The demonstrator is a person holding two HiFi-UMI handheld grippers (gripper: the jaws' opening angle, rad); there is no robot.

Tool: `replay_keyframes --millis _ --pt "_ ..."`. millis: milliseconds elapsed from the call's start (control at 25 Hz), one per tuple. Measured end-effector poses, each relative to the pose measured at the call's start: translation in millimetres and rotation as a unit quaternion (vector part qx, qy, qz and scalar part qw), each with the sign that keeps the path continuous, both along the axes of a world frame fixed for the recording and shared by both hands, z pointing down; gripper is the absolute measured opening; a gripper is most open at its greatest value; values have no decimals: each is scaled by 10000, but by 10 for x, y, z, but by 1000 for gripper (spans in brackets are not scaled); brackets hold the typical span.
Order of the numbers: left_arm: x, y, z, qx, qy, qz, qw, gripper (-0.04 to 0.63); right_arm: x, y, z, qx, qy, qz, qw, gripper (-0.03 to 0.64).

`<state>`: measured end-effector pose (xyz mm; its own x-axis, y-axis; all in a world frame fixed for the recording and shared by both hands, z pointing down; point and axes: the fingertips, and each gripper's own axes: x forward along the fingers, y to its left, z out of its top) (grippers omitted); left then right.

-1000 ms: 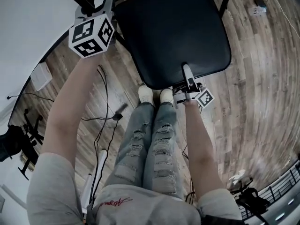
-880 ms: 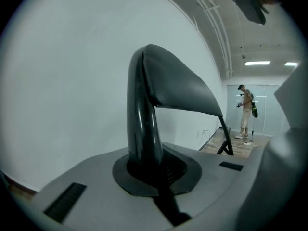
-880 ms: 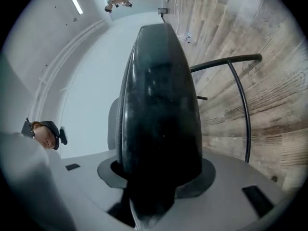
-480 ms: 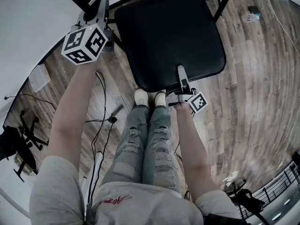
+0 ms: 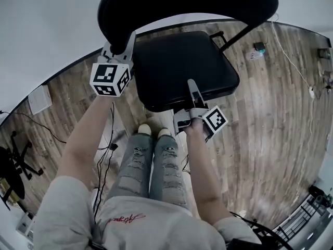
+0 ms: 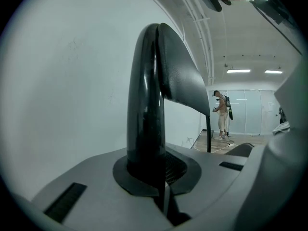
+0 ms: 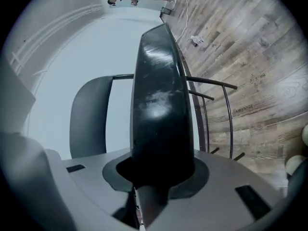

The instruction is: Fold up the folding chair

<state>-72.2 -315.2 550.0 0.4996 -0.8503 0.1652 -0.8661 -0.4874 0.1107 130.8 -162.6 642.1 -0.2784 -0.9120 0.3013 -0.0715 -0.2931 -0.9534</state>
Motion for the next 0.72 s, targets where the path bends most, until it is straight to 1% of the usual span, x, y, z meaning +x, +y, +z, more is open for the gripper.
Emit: replay_keyframes --millis 80,240,320,440,520,720 --pt "-23 -31 -62 39 -26 1 10000 17 -48 -128 -118 -268 60 19 9996 133" --pt "-31 -147 -177 120 -36 0 9999 18 -110 -396 -318 -639 74 98 9979 133" --pt "-9 -214 -226 189 -33 75 9998 18 -124 -565 -406 -900 164 102 9958 133" --pt "3 -359 -299 318 -10 196 9993 17 -165 -916 -534 -1139 225 97 9932 133" --pt "-39 -491 -297 271 -29 149 9995 17 -224 -1107 -576 -1283 243 88 9914 133" --pt "-104 -758 -246 -19 -64 9 10000 18 -286 -1342 -604 -1649 312 96 9858 133"
